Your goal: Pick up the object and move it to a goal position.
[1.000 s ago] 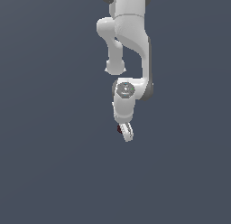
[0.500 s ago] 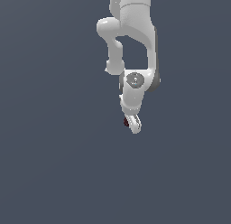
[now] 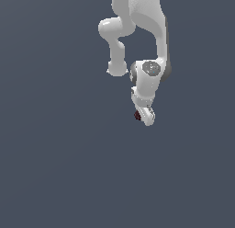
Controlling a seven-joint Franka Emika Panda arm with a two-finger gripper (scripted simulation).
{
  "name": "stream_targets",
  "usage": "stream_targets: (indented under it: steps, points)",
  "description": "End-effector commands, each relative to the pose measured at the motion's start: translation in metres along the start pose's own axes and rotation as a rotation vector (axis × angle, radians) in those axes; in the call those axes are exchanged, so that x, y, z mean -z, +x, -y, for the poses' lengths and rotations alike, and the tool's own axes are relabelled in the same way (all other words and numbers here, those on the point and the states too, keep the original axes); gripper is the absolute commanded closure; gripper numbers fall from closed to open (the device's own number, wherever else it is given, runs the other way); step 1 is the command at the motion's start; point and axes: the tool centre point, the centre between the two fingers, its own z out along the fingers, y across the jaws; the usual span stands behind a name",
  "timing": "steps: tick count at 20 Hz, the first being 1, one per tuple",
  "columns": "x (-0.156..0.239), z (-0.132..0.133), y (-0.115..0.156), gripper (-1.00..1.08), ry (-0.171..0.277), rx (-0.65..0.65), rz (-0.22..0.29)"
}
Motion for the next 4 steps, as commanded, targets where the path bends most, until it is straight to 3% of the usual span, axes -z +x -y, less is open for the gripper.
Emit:
stream_targets:
  steps: [1,4]
  points:
    - [0.0040,-0.0026,-0.0069,1.08,0.000,-0.002,-0.001]
    - [0.0054,-0.0033,-0.0095,1.08,0.000,-0.002,-0.001]
